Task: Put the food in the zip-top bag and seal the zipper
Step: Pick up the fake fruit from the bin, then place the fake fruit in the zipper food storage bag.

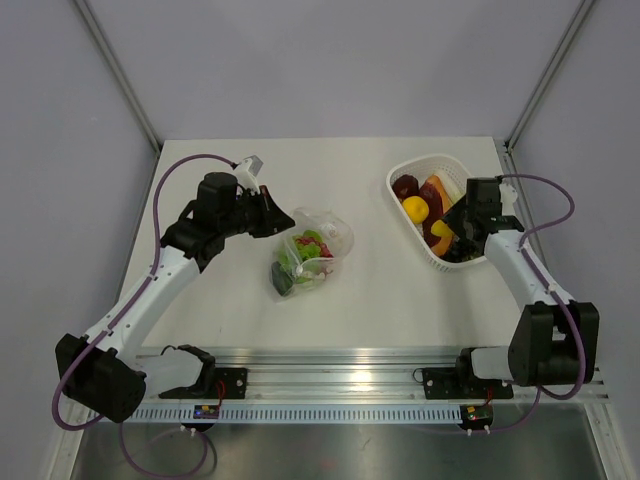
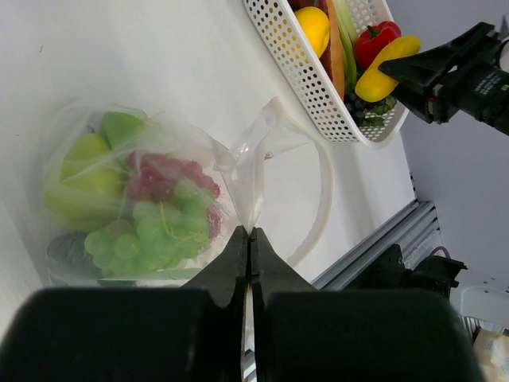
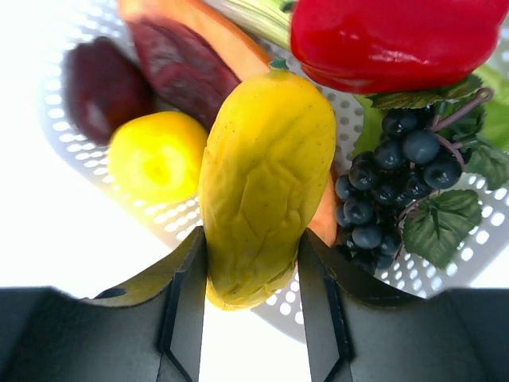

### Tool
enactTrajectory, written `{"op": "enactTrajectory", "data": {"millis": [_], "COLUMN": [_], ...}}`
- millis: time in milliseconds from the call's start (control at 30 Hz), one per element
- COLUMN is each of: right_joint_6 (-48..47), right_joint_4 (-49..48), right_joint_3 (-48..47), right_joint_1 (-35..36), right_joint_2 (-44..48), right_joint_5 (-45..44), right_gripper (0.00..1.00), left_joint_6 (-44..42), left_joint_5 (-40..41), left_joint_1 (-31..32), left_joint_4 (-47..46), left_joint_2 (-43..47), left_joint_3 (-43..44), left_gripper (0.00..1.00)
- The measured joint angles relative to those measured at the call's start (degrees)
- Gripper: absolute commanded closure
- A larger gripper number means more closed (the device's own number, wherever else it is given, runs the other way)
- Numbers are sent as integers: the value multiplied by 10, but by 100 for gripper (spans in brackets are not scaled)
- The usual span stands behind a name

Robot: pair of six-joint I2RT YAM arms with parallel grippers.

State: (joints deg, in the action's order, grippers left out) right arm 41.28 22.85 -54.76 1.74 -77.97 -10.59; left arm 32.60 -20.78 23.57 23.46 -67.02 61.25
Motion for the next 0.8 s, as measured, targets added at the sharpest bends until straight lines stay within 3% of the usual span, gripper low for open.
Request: {"op": "enactTrajectory", "data": {"millis": [267, 600, 800], "right_joint_6": [-61, -95, -64], "right_joint_4": [43, 96, 78], "right_joint_3": [-40, -121, -159], "right_joint_1": [15, 221, 382], "right_joint_2": [64, 112, 85], "right_joint_5": [50, 77, 16], "right_gripper": [82, 87, 90], "left_joint_6": [2, 3, 5], "left_joint_5": [-4, -7, -14], "left_joint_1": [0, 0, 0], "left_joint_4": [0, -1, -2], "left_joint_2": [0, 0, 0], "left_joint_3": [0, 0, 0], "left_gripper": [100, 100, 100]}}
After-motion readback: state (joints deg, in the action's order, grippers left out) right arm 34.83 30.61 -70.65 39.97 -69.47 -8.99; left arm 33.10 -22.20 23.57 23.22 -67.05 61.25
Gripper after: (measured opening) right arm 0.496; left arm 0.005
